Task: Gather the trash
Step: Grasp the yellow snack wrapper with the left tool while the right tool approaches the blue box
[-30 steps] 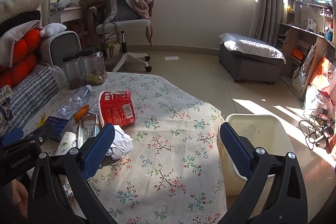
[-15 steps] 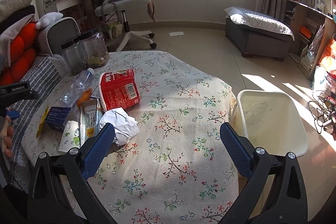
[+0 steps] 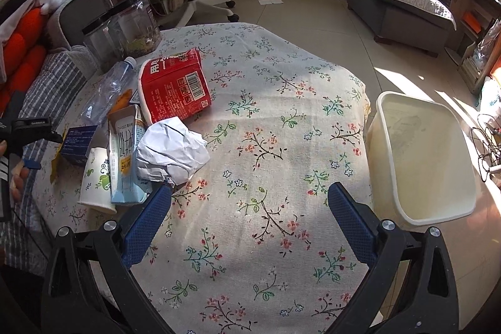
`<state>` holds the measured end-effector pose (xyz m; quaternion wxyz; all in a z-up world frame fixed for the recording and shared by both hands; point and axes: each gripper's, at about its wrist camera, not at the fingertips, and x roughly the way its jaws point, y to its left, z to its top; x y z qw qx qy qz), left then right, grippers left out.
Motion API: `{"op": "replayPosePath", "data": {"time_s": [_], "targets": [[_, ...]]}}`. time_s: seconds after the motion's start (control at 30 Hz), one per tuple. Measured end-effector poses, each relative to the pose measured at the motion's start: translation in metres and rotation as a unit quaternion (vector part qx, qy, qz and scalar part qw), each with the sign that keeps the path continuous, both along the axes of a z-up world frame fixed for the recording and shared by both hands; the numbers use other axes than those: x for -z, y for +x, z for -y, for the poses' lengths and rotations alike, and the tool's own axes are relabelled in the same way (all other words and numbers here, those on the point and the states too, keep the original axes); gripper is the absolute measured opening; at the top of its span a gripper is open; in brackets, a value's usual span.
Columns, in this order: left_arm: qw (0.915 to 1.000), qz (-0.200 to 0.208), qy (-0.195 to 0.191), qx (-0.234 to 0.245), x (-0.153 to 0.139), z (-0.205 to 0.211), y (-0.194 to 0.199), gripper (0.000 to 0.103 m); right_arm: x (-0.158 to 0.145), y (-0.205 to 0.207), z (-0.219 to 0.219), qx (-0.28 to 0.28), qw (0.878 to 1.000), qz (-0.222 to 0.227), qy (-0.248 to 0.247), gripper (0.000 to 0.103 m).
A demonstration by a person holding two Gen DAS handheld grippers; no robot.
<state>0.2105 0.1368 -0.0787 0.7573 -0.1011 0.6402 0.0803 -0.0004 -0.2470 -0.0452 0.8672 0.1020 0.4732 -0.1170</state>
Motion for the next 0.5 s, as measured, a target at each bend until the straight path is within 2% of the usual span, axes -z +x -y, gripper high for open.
{"op": "replayPosePath", "data": {"time_s": [0.07,0.23,0.33,0.37,0.43,0.47,0.5], "targets": [[1.0000,0.003,0.002,0.000,0.002,-0.004,0.006,0.097,0.002,0.002,-0.002,-0.005,1.000,-0.004,0.001,0.096],[0.9995,-0.001,-0.019,-0.024,0.013,-0.012,0.015,0.097,0.010,0.007,-0.003,-0.009,1.000,-0.019,0.002,0.096],[0.9989,-0.016,0.008,-0.044,0.021,-0.017,0.016,0.096,0.014,0.010,-0.002,-0.008,1.000,-0.027,0.010,0.096],[0.9983,-0.023,0.005,-0.054,0.024,-0.020,0.016,0.096,0.015,0.011,-0.002,-0.008,0.999,-0.028,0.012,0.096],[0.9960,-0.040,-0.022,-0.077,0.032,-0.030,0.014,0.091,0.016,0.012,-0.003,-0.009,0.999,-0.030,0.012,0.096],[0.9949,-0.050,-0.031,-0.083,0.039,-0.029,0.010,0.085,0.016,0.014,-0.003,-0.010,0.999,-0.031,0.011,0.096],[0.9958,-0.046,-0.021,-0.076,0.038,-0.028,0.009,0.083,0.017,0.014,-0.003,-0.010,0.999,-0.030,0.013,0.096]]}}
